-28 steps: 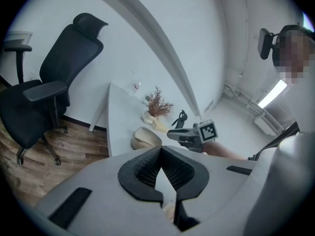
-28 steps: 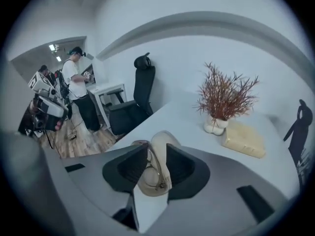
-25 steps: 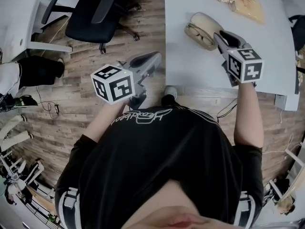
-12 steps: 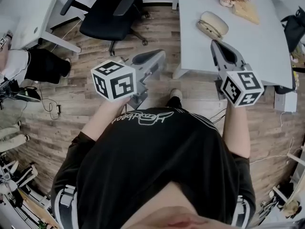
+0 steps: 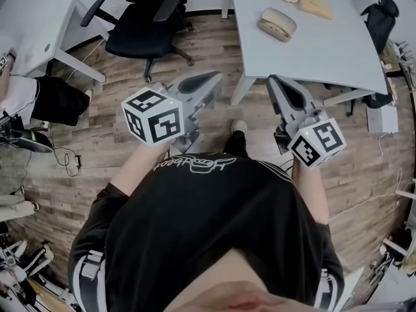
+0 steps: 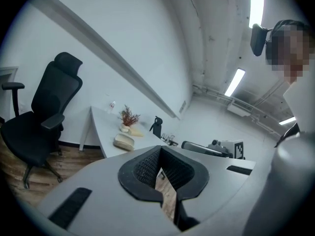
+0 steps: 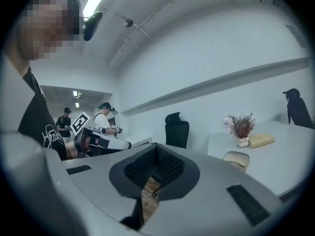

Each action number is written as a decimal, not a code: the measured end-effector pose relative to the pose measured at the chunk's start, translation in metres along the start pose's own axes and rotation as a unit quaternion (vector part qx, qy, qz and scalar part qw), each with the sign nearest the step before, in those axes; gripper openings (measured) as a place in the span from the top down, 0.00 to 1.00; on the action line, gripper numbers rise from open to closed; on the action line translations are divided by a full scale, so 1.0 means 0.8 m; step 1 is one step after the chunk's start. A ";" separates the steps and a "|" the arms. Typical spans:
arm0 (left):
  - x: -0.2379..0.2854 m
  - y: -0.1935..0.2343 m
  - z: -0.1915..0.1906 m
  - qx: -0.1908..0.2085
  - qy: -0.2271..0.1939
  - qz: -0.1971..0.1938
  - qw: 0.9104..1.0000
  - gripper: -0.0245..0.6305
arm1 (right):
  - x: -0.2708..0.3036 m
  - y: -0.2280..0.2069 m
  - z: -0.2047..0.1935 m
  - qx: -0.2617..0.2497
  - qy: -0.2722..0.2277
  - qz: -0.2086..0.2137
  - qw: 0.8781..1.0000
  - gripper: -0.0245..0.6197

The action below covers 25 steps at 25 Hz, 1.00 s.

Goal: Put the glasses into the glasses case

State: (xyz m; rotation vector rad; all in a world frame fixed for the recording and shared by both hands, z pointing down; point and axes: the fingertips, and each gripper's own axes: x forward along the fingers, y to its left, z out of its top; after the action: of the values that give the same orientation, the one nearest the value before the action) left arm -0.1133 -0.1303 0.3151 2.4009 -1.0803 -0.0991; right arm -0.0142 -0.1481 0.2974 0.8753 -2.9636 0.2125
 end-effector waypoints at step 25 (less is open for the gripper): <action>-0.023 -0.082 -0.069 0.003 0.024 -0.066 0.998 0.95 | -0.097 0.076 -0.066 0.063 -0.005 -0.029 0.998 0.95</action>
State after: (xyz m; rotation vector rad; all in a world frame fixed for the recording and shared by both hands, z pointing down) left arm -0.0665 -0.0572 0.3297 2.4651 -0.9025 -0.0833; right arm 0.0178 -0.0481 0.3360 0.9762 -2.9566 0.3973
